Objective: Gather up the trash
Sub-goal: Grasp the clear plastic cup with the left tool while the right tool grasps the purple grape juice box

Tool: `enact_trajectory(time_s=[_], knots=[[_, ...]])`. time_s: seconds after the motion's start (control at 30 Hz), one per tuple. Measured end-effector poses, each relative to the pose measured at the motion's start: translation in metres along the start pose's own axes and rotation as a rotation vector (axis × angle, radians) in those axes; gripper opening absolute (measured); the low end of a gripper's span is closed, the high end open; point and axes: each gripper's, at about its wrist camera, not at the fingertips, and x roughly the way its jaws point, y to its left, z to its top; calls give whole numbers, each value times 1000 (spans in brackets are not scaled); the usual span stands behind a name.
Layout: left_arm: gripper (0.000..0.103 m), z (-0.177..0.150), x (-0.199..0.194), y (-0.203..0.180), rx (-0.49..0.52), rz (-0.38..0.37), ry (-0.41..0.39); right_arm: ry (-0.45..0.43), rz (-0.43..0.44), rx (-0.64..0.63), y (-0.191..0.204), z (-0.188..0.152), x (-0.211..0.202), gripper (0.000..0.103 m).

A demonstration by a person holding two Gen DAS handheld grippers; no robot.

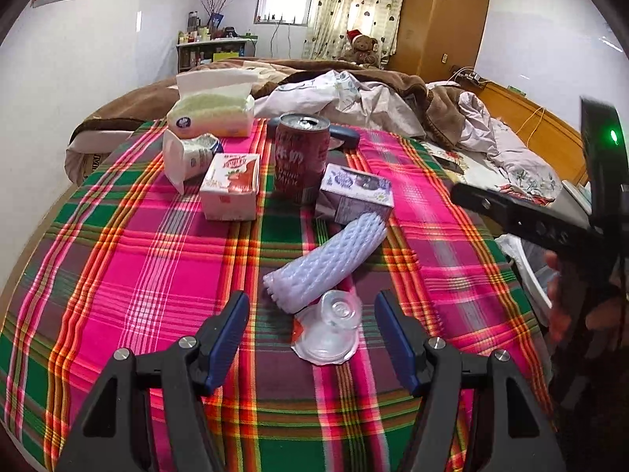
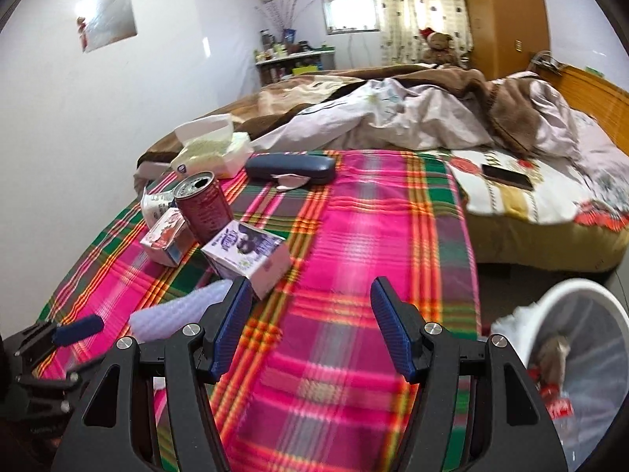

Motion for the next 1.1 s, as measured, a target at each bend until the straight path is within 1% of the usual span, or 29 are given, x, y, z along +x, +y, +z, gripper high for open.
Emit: enact_trajectory(time_s=[0.17,0.3,0.43,0.5,0.53,0.57,0.63,0.7,0.77,0.9,1.0,1.07,1.1], knots=[[68,-4,12,-3,11,-34,31,26,23,-49,11,11,20,64],[68,-4,21,-4,14,-18,44,34,35,-75,18,17,31,64],[68,-5,27,-1,13,-11,47,48,77,-88,23,21,41,64],[67,-6,30,2,0,-25,54,51,89,-105,27,22,45,64],[64,-6,32,3,-6,-26,62,50,94,-113,29,22,46,64],[58,-7,34,4,-7,-25,74,52,98,-123,31,22,48,64],[53,-6,36,6,-4,-18,81,54,111,-141,34,23,49,64],[53,-6,35,6,-1,-20,81,63,120,-171,38,23,54,64],[50,-6,34,7,0,-21,86,67,122,-199,41,25,59,65],[50,-7,33,14,-9,-19,84,82,117,-220,41,30,66,66],[50,-6,33,18,-22,-13,86,100,153,-242,43,33,73,68],[50,-6,33,20,-21,-10,87,117,155,-270,46,33,77,68],[50,-7,32,21,-24,-9,87,119,171,-282,47,32,77,69]])
